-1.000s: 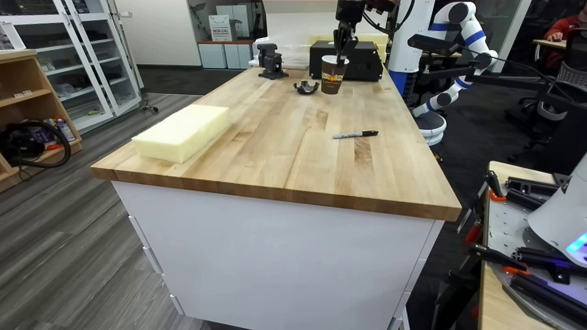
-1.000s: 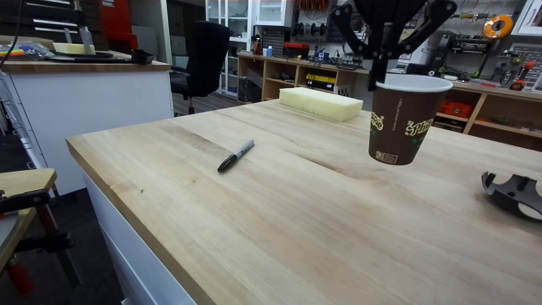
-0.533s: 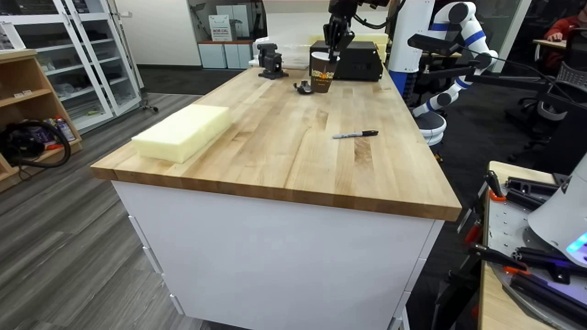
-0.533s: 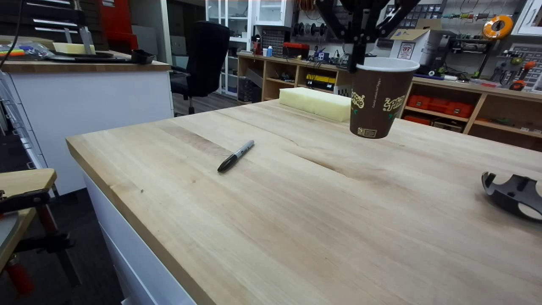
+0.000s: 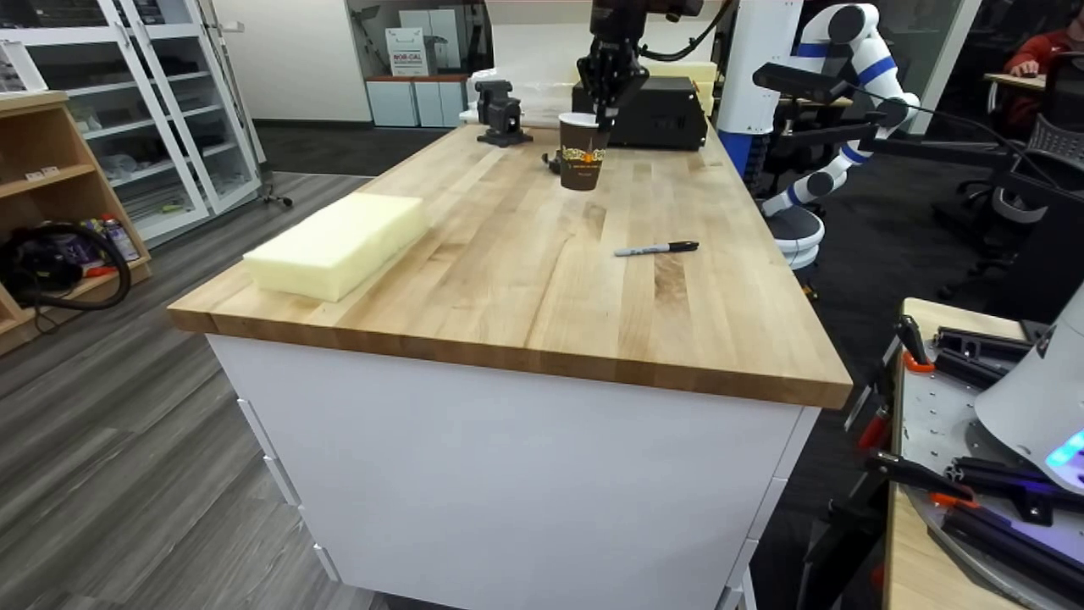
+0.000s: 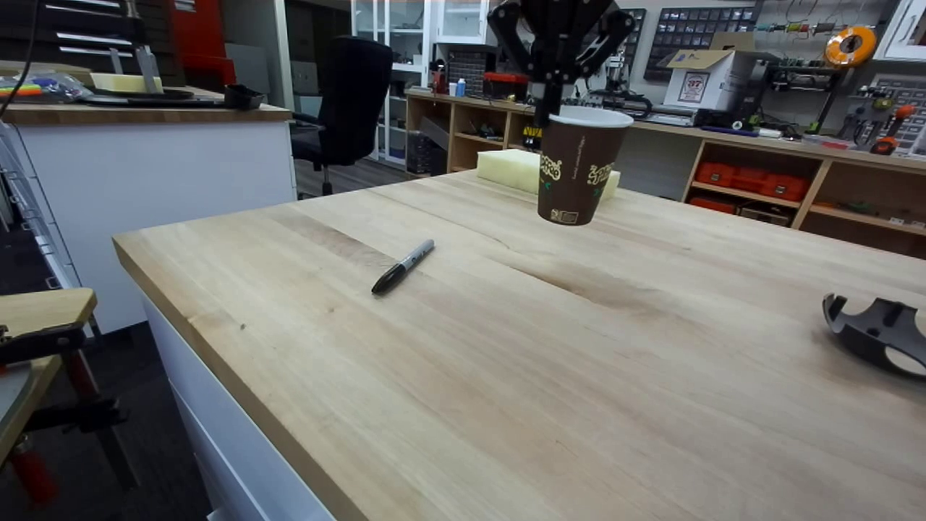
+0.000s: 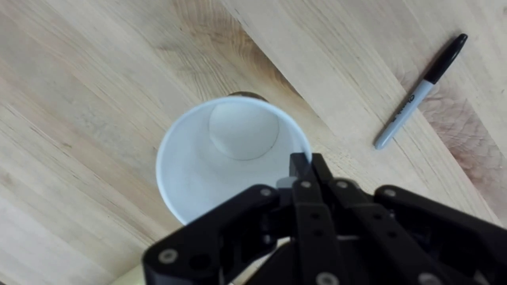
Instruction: Remove the marker from the cup,move the cup to the left and put the marker in the cup
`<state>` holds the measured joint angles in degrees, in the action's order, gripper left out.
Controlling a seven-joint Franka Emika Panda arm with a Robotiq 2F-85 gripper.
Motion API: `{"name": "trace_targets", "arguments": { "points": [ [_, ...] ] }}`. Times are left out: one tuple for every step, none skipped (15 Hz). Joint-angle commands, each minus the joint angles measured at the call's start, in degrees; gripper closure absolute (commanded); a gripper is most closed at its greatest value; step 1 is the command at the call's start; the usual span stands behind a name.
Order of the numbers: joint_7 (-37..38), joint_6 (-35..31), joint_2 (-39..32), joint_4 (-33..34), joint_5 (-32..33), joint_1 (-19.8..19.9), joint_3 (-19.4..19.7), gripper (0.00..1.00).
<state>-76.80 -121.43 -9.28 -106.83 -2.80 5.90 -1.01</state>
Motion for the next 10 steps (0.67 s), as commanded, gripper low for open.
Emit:
{"name": "trace_targets", "arguments": {
  "points": [
    [-2.5, 1.8, 0.9, -0.9, -0.1, -1.5, -0.7, 0.99],
    [-2.6, 2.1, 0.6, -0.7, 0.0, -2.0, -0.9, 0.99],
    [-2.7, 2.4, 0.2, -0.5, 0.2, -2.4, -1.2, 0.99],
    [-2.7, 2.6, -0.2, -0.4, 0.3, -2.9, -1.6, 0.99],
    [-2.7, 2.8, -0.6, -0.3, 0.4, -3.2, -1.9, 0.99],
    [-2.7, 2.9, -1.1, -0.2, 0.4, -3.6, -2.2, 0.99],
    [-2.8, 3.0, -1.5, -0.1, 0.3, -4.1, -2.6, 0.99],
    [-2.9, 3.1, -1.9, -0.1, 0.2, -4.4, -3.0, 0.99],
    [-3.1, 3.1, -2.2, -0.1, 0.1, -4.8, -3.5, 0.99],
    [-3.3, 3.2, -2.7, 0.0, 0.0, -5.1, -3.9, 0.99]
  ]
}}
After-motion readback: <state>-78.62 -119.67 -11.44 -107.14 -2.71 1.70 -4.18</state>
